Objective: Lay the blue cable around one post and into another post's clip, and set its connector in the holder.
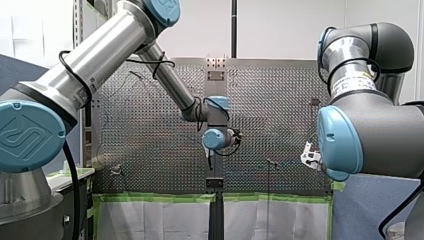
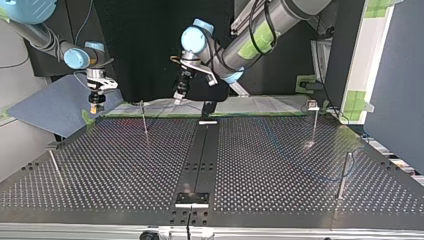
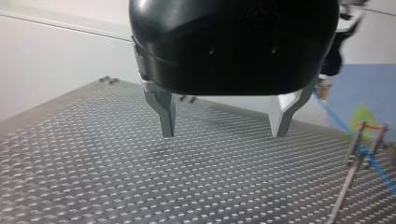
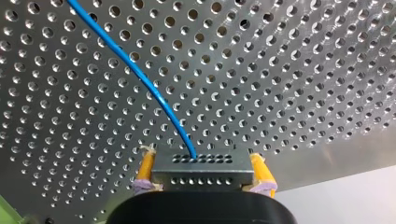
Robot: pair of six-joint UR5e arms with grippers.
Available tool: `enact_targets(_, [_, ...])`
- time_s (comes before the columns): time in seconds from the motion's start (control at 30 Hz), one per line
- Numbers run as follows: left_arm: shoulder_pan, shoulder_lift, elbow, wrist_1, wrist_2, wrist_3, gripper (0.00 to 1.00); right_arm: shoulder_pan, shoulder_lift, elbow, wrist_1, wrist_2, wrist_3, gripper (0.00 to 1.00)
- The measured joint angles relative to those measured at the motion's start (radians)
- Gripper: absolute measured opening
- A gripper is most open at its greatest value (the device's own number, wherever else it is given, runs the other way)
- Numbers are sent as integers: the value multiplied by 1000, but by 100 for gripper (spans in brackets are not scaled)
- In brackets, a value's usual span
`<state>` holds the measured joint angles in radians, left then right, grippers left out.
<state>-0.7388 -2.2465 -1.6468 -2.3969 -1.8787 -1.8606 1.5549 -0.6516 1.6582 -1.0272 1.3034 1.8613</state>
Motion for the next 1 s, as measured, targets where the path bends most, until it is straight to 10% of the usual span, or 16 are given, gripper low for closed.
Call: enact_targets(1.0, [58, 267, -266, 77, -18, -8, 100, 10, 0, 0, -5, -5, 1, 0])
